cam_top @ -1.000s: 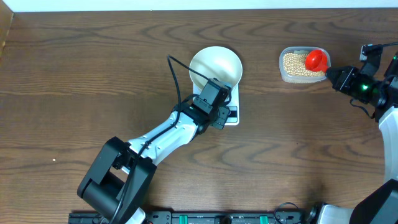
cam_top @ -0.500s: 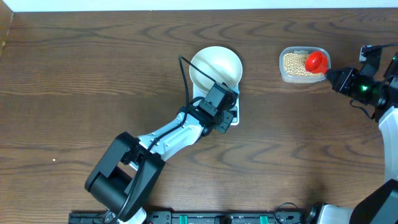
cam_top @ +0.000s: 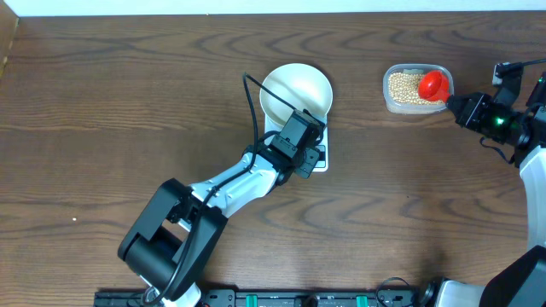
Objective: Scoop item into bowl and weigh 50g on scale
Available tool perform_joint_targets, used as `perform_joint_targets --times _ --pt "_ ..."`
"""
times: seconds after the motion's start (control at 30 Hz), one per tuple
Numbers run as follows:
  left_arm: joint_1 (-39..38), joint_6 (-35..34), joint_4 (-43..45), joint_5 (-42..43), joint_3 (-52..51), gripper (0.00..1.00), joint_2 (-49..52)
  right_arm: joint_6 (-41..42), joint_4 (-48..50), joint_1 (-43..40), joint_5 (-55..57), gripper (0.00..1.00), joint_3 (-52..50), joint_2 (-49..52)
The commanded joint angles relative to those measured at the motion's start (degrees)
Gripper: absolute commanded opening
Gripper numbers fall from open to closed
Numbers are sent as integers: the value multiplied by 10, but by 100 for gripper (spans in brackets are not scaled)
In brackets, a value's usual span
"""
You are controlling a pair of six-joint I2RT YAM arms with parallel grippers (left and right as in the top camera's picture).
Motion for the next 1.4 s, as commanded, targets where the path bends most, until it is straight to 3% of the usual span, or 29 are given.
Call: perform_joint_targets --times 0.0,0.4,0.8,1.37 --pt "6 1 1 -9 -3 7 27 -14 -2 -1 -1 1 9 -7" --pt "16 -18 -11 -9 -2 7 34 -18 -3 -1 -1 1 9 -7" --pt "15 -18 -12 -9 -2 8 -21 -18 -2 -1 1 1 9 -7" --pt "14 -18 -33 -8 -2 7 -2 -18 -3 -1 11 1 9 -7"
